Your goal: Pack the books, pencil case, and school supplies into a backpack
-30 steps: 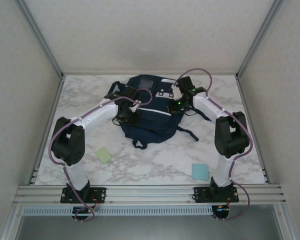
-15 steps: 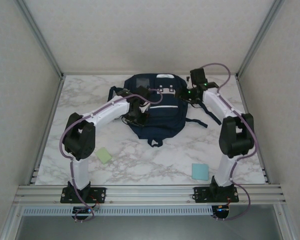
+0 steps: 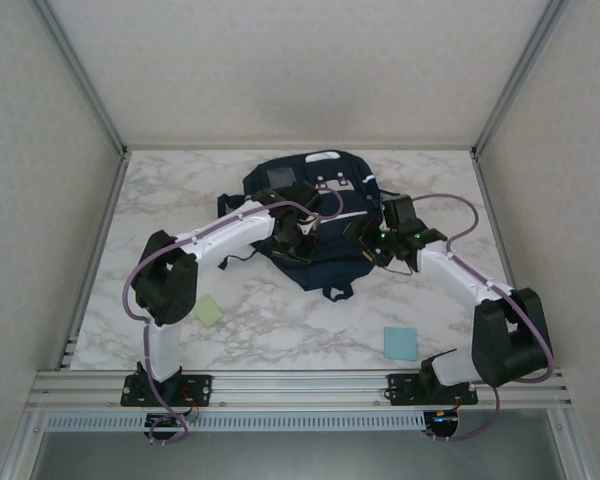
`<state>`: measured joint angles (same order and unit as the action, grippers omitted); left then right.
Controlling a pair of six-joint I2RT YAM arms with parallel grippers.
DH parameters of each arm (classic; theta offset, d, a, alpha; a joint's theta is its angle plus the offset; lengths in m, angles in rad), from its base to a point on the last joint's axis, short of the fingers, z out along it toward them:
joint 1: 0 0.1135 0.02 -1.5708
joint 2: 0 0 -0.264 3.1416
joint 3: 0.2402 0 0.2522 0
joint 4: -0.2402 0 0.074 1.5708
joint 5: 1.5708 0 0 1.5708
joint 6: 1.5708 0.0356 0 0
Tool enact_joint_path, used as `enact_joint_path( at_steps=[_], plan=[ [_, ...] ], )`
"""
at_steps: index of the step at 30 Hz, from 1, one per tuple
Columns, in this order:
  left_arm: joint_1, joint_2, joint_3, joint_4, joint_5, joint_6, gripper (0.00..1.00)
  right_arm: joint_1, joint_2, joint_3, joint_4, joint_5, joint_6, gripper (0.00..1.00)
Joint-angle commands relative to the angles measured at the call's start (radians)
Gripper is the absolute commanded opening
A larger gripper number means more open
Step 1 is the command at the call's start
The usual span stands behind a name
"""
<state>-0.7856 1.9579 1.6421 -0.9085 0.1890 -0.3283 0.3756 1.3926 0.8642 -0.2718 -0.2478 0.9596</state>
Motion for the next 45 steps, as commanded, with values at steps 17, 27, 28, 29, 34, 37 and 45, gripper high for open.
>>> enact_joint_path(
  at_steps=[17,27,28,29,34,37,45],
  plan=[
    [0.069,-0.079,-0.048,-0.162,-0.157,0.185,0.00,0.063,0.105,0.022,0.094,0.157,-0.132,0.00],
    [0.264,-0.116,-0.093,-0.112,-0.231,0.277,0.00,0.045,0.056,0.078,-0.095,0.199,-0.541,0.00],
    [0.264,-0.106,-0.084,-0.090,-0.251,0.275,0.00,0.044,0.066,0.088,-0.099,0.182,-0.572,0.00],
    [0.264,-0.097,-0.075,-0.068,-0.260,0.276,0.00,0.043,0.077,0.098,-0.102,0.167,-0.596,0.00],
    [0.265,-0.026,-0.013,-0.008,-0.360,0.294,0.00,0.041,0.164,0.180,-0.153,0.096,-0.734,0.00],
    [0.264,-0.011,0.010,-0.039,-0.378,0.300,0.05,0.039,0.187,0.223,-0.174,0.113,-0.745,0.00],
    [0.263,-0.099,0.002,-0.108,-0.379,0.213,1.00,0.039,0.183,0.320,-0.210,0.073,-0.649,0.42]
  ],
)
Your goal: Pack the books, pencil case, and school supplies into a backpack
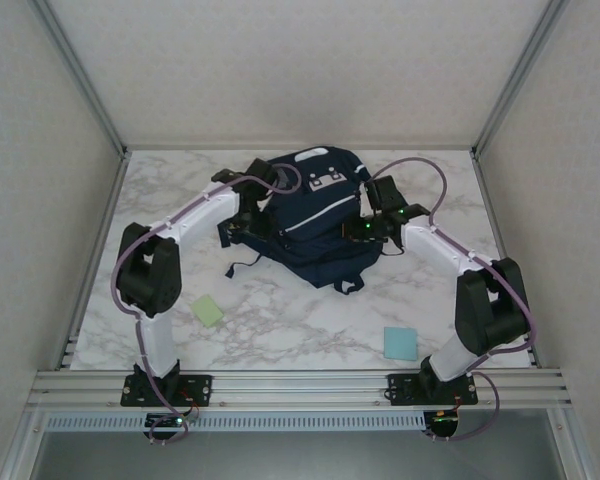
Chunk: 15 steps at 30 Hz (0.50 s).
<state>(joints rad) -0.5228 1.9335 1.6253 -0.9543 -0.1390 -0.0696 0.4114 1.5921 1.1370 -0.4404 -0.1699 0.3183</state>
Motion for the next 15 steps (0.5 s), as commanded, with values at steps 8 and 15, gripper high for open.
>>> enact_joint_path(
  at_steps=[8,15],
  plan=[
    [0.000,-0.227,-0.044,-0.010,-0.022,-0.070,1.00,0.001,-0.103,0.038,-0.148,0.083,0.140,0.99],
    [0.003,-0.330,-0.270,0.229,0.019,-0.102,1.00,0.001,-0.218,-0.085,-0.279,0.240,0.276,0.99]
  ],
)
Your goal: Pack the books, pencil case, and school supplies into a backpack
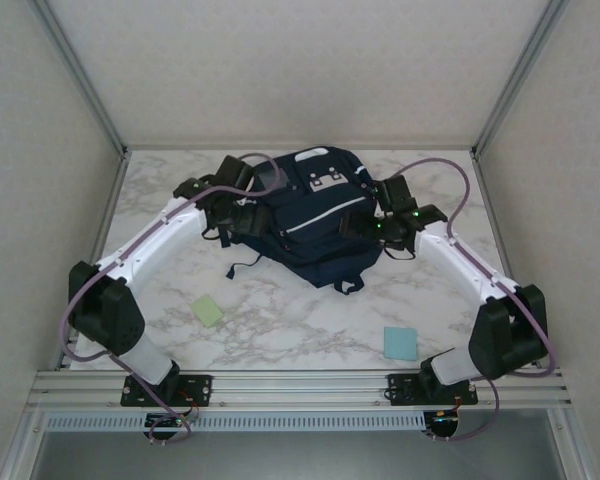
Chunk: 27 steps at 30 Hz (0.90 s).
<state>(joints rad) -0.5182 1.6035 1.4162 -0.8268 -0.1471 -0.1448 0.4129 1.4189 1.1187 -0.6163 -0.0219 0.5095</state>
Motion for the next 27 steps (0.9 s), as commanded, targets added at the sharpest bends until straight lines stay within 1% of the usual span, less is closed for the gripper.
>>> enact_joint_path(
  at_steps=[1,3,5,11,15,21,25,27],
  plan=[
    [-0.002,0.006,-0.068,0.107,0.037,-0.026,1.00,0.000,-0.059,-0.093,-0.116,0.100,0.101,0.99],
    [-0.003,0.016,-0.070,0.108,0.059,-0.028,1.00,0.000,-0.083,-0.144,-0.168,0.128,0.147,0.99],
    [-0.003,0.016,-0.077,0.118,0.063,-0.042,1.00,0.002,-0.111,-0.196,-0.204,0.130,0.185,0.99],
    [-0.002,0.027,-0.053,0.087,0.056,-0.078,1.00,0.005,-0.246,-0.354,-0.284,0.173,0.315,0.99],
    [-0.005,0.053,-0.048,0.077,0.115,-0.096,1.00,0.005,-0.299,-0.445,-0.294,0.160,0.389,0.99],
    [-0.023,0.070,-0.049,0.086,0.159,-0.096,1.00,0.006,-0.289,-0.536,-0.258,0.118,0.432,0.99],
    [-0.032,0.073,-0.049,0.087,0.163,-0.093,1.00,0.018,-0.286,-0.533,-0.265,0.106,0.419,0.99],
    [-0.035,0.073,-0.046,0.083,0.160,-0.090,1.00,0.024,-0.288,-0.522,-0.297,0.111,0.406,0.99]
  ],
)
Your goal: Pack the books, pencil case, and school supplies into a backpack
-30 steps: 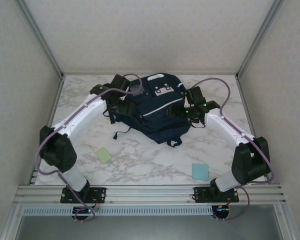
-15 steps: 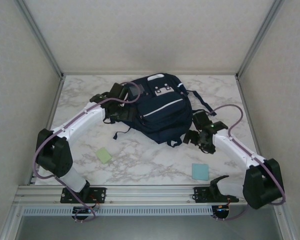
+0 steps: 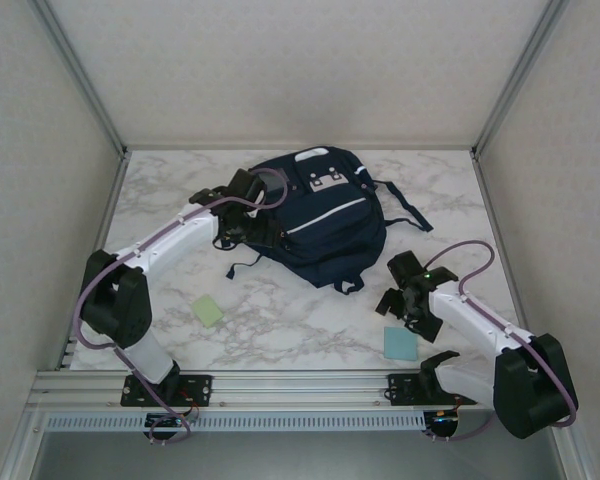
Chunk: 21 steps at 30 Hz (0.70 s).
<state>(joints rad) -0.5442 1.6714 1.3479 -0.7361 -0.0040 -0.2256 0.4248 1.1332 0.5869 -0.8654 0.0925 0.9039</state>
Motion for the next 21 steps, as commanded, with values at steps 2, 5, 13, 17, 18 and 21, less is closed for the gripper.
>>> enact_joint_path(
  at_steps=[2,5,13,17,18,21],
  plan=[
    [-0.011,0.002,0.022,-0.008,0.015,-0.007,1.00,0.024,0.005,0.025,-0.091,0.011,0.010,0.99],
    [-0.014,-0.003,0.023,-0.008,0.017,-0.006,1.00,0.048,0.021,0.031,-0.132,0.024,0.013,0.99],
    [-0.017,-0.015,0.027,-0.012,0.029,-0.004,1.00,0.143,-0.030,-0.010,0.023,-0.068,0.142,0.99],
    [-0.017,-0.026,0.028,-0.011,0.030,-0.003,1.00,0.170,-0.010,-0.041,0.132,-0.102,0.184,0.99],
    [-0.018,-0.029,0.028,-0.011,0.029,-0.002,1.00,0.179,0.007,-0.041,0.149,-0.106,0.187,0.99],
    [-0.017,-0.035,0.028,-0.013,0.032,-0.003,1.00,0.213,0.075,-0.032,0.214,-0.122,0.196,0.99]
  ],
)
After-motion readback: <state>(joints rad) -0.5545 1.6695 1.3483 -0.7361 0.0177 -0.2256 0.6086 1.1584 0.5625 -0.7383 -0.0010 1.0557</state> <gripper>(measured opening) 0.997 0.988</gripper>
